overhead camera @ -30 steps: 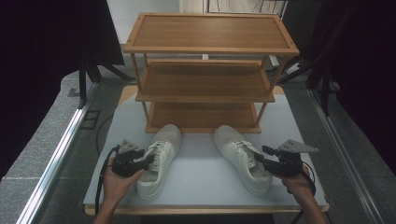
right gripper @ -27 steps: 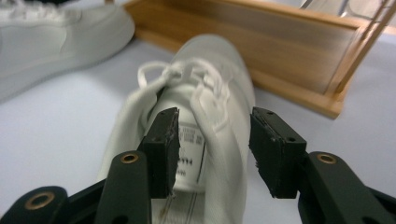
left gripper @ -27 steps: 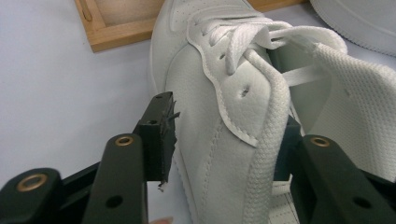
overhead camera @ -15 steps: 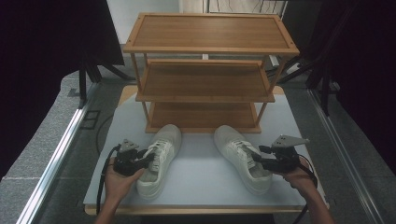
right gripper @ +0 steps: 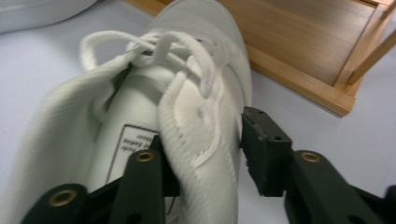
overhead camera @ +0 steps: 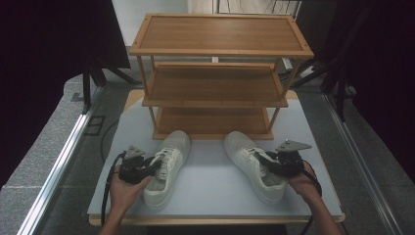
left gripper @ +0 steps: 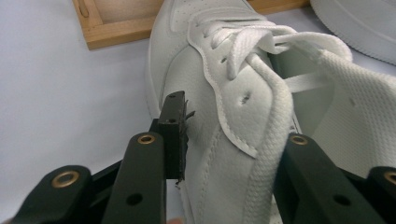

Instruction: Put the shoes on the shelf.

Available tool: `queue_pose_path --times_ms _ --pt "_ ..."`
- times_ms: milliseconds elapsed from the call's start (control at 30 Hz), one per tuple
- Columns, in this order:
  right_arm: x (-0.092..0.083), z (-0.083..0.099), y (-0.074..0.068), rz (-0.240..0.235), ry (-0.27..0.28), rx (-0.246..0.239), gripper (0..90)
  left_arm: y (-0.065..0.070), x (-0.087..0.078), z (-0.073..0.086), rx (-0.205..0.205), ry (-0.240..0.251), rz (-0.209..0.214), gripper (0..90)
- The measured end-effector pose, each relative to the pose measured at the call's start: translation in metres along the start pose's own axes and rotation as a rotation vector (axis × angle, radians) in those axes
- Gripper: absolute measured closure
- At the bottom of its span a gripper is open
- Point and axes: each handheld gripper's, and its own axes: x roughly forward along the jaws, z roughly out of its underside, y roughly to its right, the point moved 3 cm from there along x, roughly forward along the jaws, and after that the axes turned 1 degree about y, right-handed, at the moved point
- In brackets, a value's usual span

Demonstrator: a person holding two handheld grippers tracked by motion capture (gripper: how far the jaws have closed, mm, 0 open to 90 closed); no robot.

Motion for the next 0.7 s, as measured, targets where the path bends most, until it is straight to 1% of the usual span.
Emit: queue_pose_path --times_ms 100,200,267,500,567,633,700 --pt "0.0014 0.0018 0.0008 0.01 0.018 0.014 66.7 0.0004 0.0025 0.0002 -0.006 0.001 -0.019 63.4" --pt "0.0013 0.0019 0.0001 0.03 0.008 0.008 70.2 0.0007 0.003 0.0002 -0.006 0.002 -0.022 63.2" --pt "0.0016 0.0017 0.0001 0.044 0.0 0.007 73.1 0.0015 0.0035 0.0004 -0.002 0.004 -0.034 64.0" --pt "0.0017 0.0016 -0.0021 0.072 0.004 0.006 80.1 0.005 0.0057 0.0029 0.032 0.036 -0.09 74.6" --pt "0.0014 0.0019 -0.002 0.074 0.013 0.013 81.1 0.0054 0.0055 0.0032 0.051 0.043 -0.103 79.0" --pt "0.0012 0.0022 -0.0018 0.078 0.023 0.022 81.9 0.0061 0.0056 0.0032 0.056 0.052 -0.105 80.9" --pt "0.0009 0.0024 -0.0019 0.075 0.031 0.028 82.4 0.0057 0.0054 0.003 0.052 0.06 -0.097 81.7"
